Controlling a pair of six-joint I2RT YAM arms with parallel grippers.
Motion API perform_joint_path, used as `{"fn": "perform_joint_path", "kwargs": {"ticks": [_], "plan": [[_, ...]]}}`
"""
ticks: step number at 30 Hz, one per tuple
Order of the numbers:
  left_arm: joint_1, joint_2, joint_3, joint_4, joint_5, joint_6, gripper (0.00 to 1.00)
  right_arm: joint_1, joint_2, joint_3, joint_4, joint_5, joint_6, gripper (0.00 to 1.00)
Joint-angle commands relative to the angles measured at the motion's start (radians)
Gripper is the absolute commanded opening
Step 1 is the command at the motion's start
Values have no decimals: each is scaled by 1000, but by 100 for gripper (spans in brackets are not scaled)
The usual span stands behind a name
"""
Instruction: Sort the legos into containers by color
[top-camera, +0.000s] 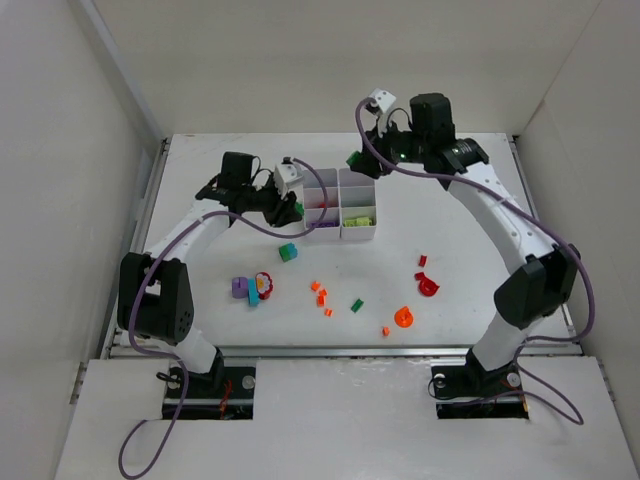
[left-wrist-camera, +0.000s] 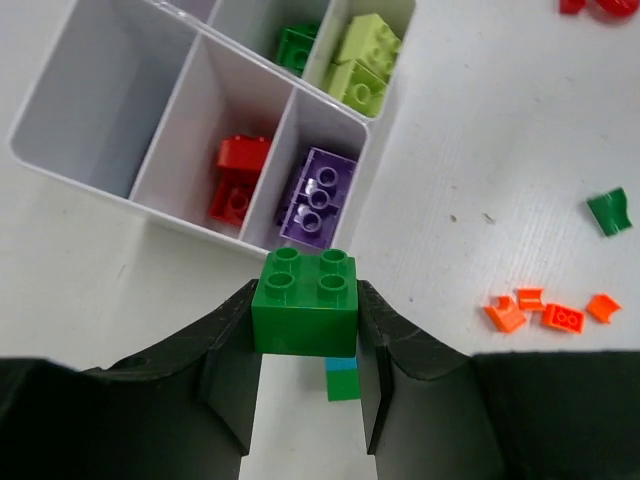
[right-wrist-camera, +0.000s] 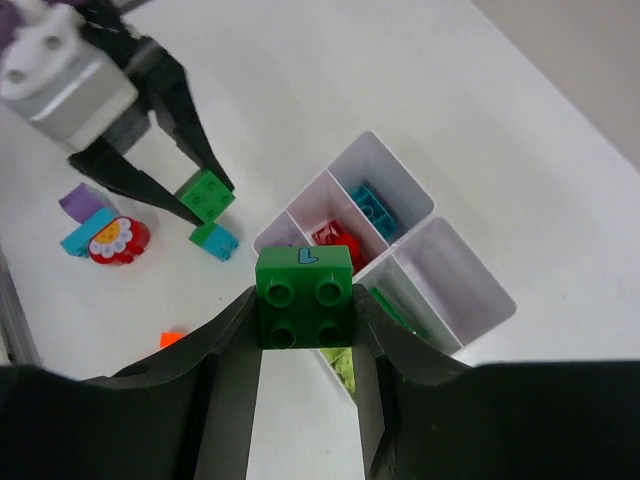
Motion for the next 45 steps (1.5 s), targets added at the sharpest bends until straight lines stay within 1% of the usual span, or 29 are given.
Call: {"fn": "perform_joint_path", "kwargs": {"ticks": [1,2,3,5,8,9,12,16,23,25,27,28,29,30,33,34,36,38,40,42,43,45], "plan": [[-1,-51,-13,136,-68,-131,0,2,124,114,-146,184,105,0],[-1,-51,-13,150,-84,-154,0,2,157,148,-197,242,114,0],[-1,-51,-22,162,-99,-194,0,13,187,206,-276,261,125,0],[-1,-51,-22,196,-159,-231,0,13,247,240,-318,270,162,0],[-1,-74,-35,242,-197,-280,0,22,257,240,-308,315,212,0],[-1,-74,-47,256,-210,-292,0,36,257,240,-308,351,213,0],[-1,-83,-68,308,-210,-351,0,59,270,249,-295,384,234,0],[-1,-83,-105,349,-210,-381,0,77,297,275,-331,433,234,0],[-1,-74,-114,380,-219,-400,0,77,306,275,-331,503,265,0],[-1,-74,-105,389,-246,-400,0,77,297,275,-331,522,265,0],[-1,-60,-68,337,-274,-411,0,77,297,275,-331,534,265,0],[-1,-45,-14,304,-274,-411,0,77,297,275,-331,534,265,0],[-1,-36,14,232,-288,-389,0,77,297,275,-331,534,243,0],[-1,-26,39,204,-299,-366,0,77,297,275,-320,546,243,0],[-1,-51,74,185,-363,-317,0,77,297,262,-269,547,234,0],[-1,-61,74,185,-363,-317,0,77,288,262,-257,525,234,0],[-1,-94,74,219,-387,-303,0,77,287,249,-219,496,234,0],[-10,-114,64,245,-398,-337,0,77,287,249,-210,468,249,0],[-10,-127,32,282,-374,-346,0,86,287,249,-199,459,259,0],[-19,-140,-26,321,-362,-308,0,86,278,239,-186,487,259,0],[-19,-153,-51,379,-348,-308,0,86,278,239,-186,499,259,0],[-19,-167,-109,429,-348,-308,0,86,268,214,-212,522,259,0]]}}
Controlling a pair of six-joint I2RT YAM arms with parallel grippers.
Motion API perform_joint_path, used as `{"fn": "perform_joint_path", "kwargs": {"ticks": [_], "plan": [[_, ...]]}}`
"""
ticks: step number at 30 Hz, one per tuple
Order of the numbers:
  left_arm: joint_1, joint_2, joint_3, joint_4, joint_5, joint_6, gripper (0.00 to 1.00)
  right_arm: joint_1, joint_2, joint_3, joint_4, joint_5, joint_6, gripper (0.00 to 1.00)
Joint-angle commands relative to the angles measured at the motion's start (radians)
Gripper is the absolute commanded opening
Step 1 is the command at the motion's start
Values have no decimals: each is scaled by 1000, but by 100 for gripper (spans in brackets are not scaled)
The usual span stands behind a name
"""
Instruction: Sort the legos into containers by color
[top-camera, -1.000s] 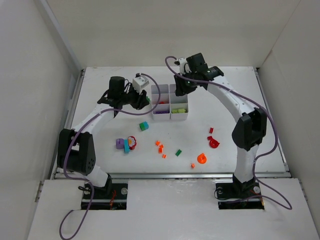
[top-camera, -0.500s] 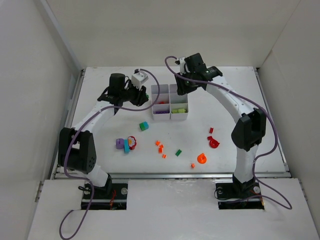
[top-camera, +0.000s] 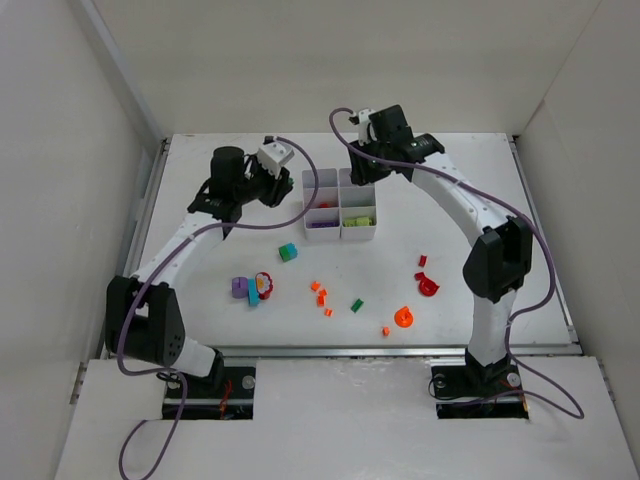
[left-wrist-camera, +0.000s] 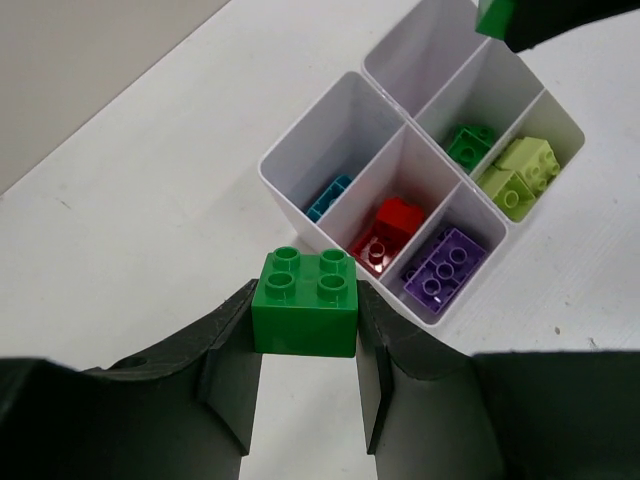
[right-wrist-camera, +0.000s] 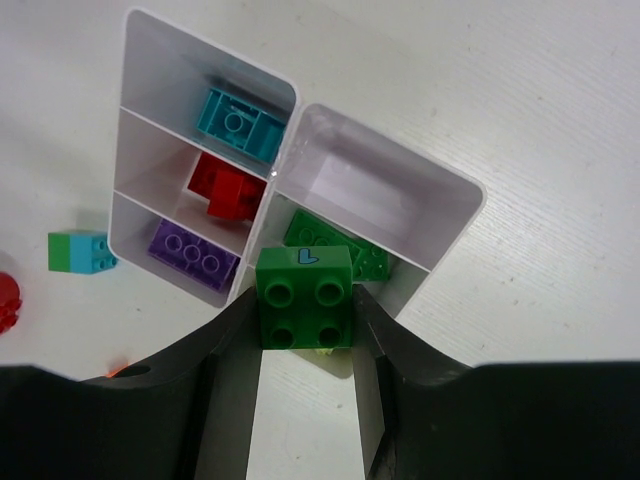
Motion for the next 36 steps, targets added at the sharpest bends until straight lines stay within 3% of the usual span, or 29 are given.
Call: {"fn": "perform_joint_path", "kwargs": {"ticks": [1,8,14,18,27,36], "plan": [[-5,-62,-80,130,19,15,0,6,-53,-24,32,27,15,0],[-5,-141,-185,198,39,27,0,6,-53,-24,-31,59,15,0],[-15,-168,-267,374,69,-52,0,15,-20,-15,-32,68,15,0],[-15,-168,-267,374,69,-72,0,15,29,11,-91,68,33,0],[-15,-168,-276,374,69,-81,0,25,31,-46,-45,45,79,0],[-15,-168,-285,374,60,-91,0,25,121,46,-89,64,88,24]]}}
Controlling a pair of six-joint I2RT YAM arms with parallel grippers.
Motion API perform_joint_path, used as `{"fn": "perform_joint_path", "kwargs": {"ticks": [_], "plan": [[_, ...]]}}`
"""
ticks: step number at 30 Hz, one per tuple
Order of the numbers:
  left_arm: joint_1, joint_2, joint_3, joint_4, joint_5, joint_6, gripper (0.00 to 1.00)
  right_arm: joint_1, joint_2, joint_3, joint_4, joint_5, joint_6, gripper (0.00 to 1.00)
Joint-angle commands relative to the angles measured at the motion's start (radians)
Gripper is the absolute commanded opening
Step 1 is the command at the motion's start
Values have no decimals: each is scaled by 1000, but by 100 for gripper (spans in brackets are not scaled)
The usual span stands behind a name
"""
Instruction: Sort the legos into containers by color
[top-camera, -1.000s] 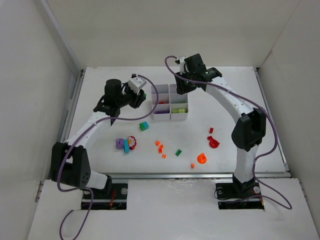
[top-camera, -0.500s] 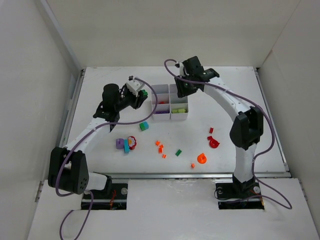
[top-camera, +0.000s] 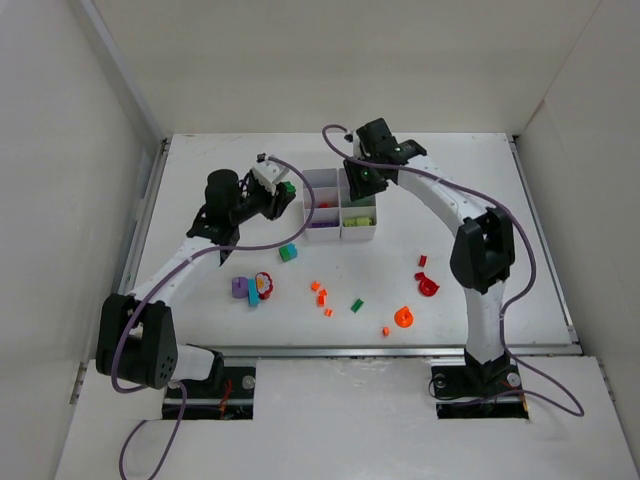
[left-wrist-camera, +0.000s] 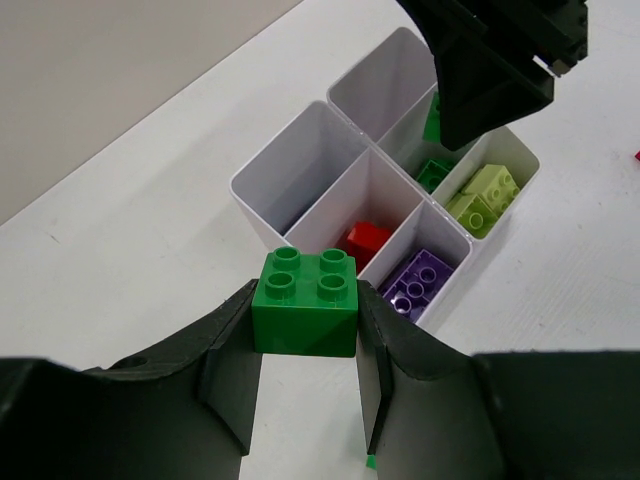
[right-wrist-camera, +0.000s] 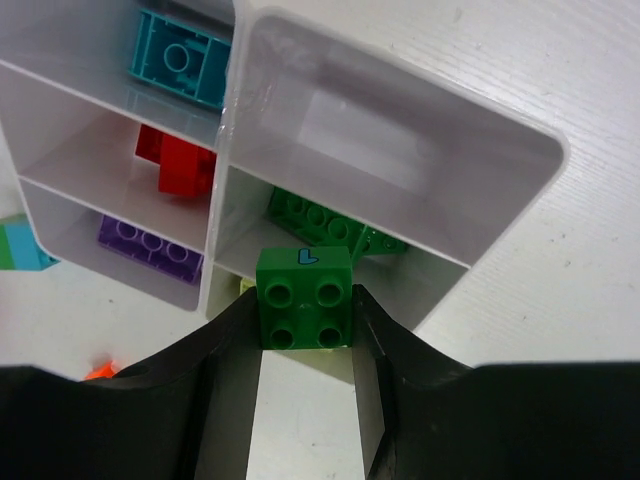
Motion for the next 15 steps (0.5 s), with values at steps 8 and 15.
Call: {"fn": "perform_joint_path", "kwargs": {"ticks": [8,15], "plan": [[-3,-33,-9,51,37,-12,0,10,33,88,-24,-3,6,62],[-3,-33,-9,32,226,54,0,21,-80,49,45,-58,-91,80]]}}
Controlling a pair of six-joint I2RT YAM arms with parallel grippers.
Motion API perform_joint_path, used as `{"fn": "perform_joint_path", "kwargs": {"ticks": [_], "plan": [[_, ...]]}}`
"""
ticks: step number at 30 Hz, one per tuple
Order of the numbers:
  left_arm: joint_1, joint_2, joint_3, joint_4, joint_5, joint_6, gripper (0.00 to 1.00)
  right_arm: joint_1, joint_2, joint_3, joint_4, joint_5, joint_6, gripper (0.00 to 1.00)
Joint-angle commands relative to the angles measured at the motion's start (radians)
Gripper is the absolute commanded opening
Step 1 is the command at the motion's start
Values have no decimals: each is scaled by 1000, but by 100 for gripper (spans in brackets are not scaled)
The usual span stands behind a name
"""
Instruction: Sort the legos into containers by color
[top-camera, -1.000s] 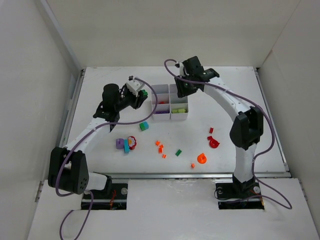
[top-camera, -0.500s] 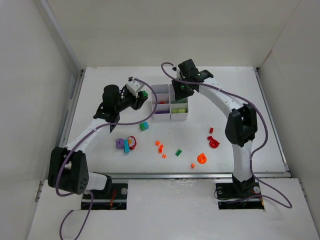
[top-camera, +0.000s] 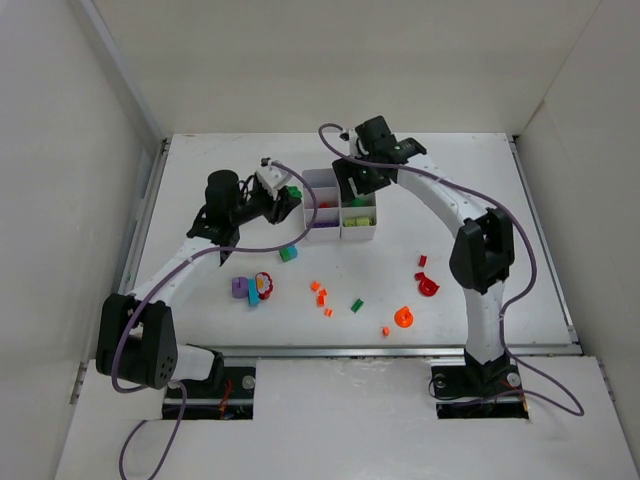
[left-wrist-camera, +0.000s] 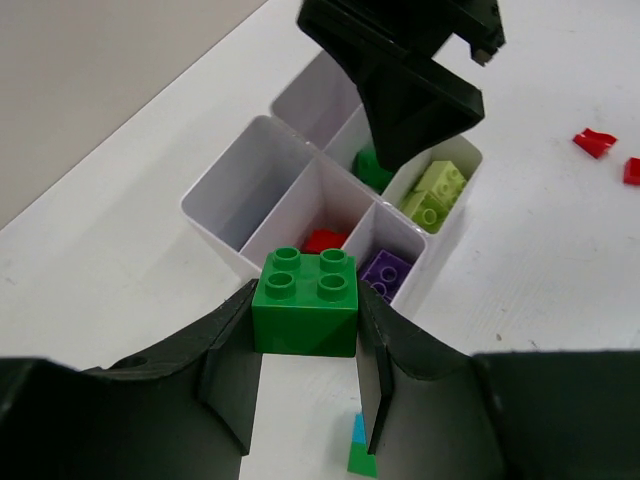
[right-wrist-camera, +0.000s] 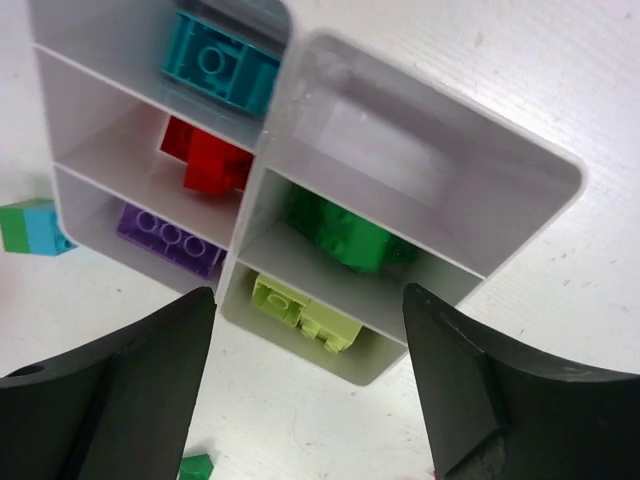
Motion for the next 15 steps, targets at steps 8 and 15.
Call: {"fn": "perform_joint_path", "kwargs": {"ticks": [8,15], "plan": [[-3,-13,19,24,181,45,0,15,-114,-1,7,-54,-147,82],[46,29,81,15,562,132,0,39,-335,-227,179,-337,-437,76]]}}
